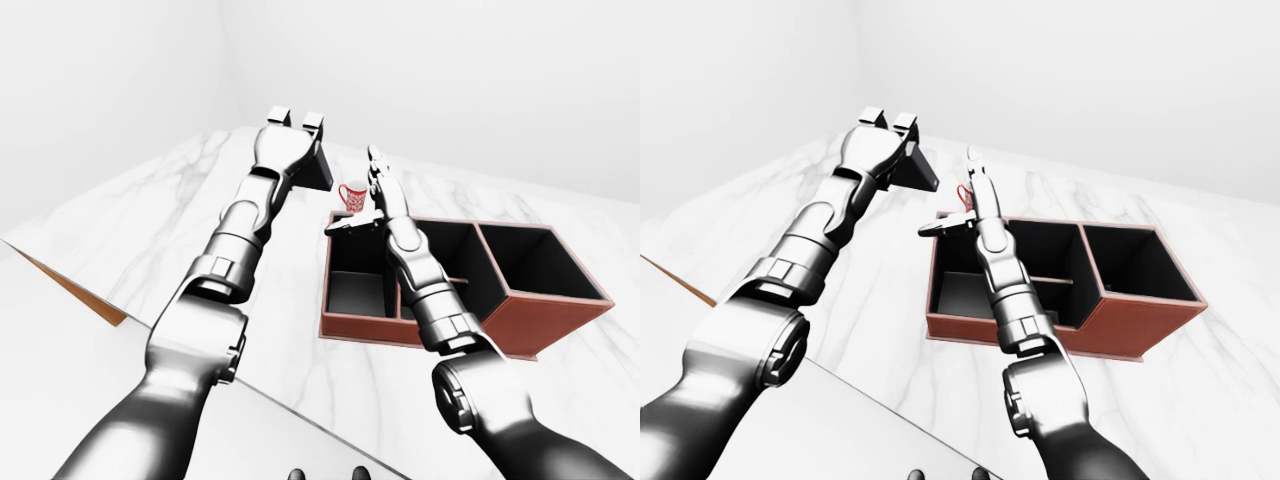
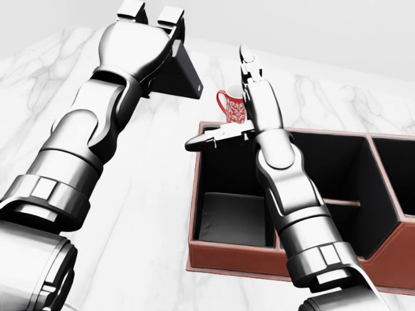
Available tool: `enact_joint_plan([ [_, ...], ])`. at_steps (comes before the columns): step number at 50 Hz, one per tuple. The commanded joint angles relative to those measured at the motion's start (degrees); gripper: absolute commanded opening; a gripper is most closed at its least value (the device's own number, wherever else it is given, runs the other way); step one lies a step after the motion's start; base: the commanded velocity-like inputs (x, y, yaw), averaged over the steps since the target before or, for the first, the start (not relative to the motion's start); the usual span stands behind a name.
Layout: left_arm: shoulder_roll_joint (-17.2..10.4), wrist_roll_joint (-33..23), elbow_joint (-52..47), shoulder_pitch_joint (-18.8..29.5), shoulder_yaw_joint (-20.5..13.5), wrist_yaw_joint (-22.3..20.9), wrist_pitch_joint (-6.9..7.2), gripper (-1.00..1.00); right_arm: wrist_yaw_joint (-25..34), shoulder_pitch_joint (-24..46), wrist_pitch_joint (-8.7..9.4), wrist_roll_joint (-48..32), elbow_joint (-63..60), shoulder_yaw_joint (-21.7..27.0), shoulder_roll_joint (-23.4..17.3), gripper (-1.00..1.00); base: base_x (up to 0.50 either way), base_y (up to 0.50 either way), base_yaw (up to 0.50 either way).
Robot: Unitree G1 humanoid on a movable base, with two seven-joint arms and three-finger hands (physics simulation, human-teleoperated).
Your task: Pick up the book and place it in the right compartment of the caddy.
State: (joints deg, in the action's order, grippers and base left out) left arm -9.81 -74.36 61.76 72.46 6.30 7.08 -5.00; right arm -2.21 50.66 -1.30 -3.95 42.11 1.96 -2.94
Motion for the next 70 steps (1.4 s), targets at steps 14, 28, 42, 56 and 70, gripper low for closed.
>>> enact_joint_plan([
  [14, 1.34, -1.46, -6.12, -2.00, -1.49, -0.27, 0.00, -1.00, -0.02, 2.22, 1.06, -0.04, 0.43, -0.20, 0.30, 1.00, 0.00, 0.00, 0.00],
  [28, 2.34, -1.50, -12.71, -5.67, -1.64, -3.78, 0.00, -1.00, -0.51, 5.72, -2.48, -0.19, 8.01, 0.60, -0.83, 1.00, 0.00, 0.00, 0.00],
  [42, 2.21, -1.42, -13.42, -5.81, -1.78, -4.53, 0.00, -1.00, -1.34, 8.64, -3.70, -0.45, 16.39, 1.11, -1.27, 1.00, 0.00, 0.00, 0.00],
  [56, 2.88, -1.70, -23.55, -9.35, -1.99, -10.83, 0.00, -1.00, -1.48, 8.20, -3.70, -0.53, 17.55, 1.18, -1.14, 1.00, 0.00, 0.00, 0.00],
  [70, 3.31, -2.27, -30.63, -12.57, -2.19, -15.45, 0.00, -1.00, -1.63, 8.37, -3.70, -0.63, 18.19, 1.13, -0.94, 1.00, 0.00, 0.00, 0.00],
])
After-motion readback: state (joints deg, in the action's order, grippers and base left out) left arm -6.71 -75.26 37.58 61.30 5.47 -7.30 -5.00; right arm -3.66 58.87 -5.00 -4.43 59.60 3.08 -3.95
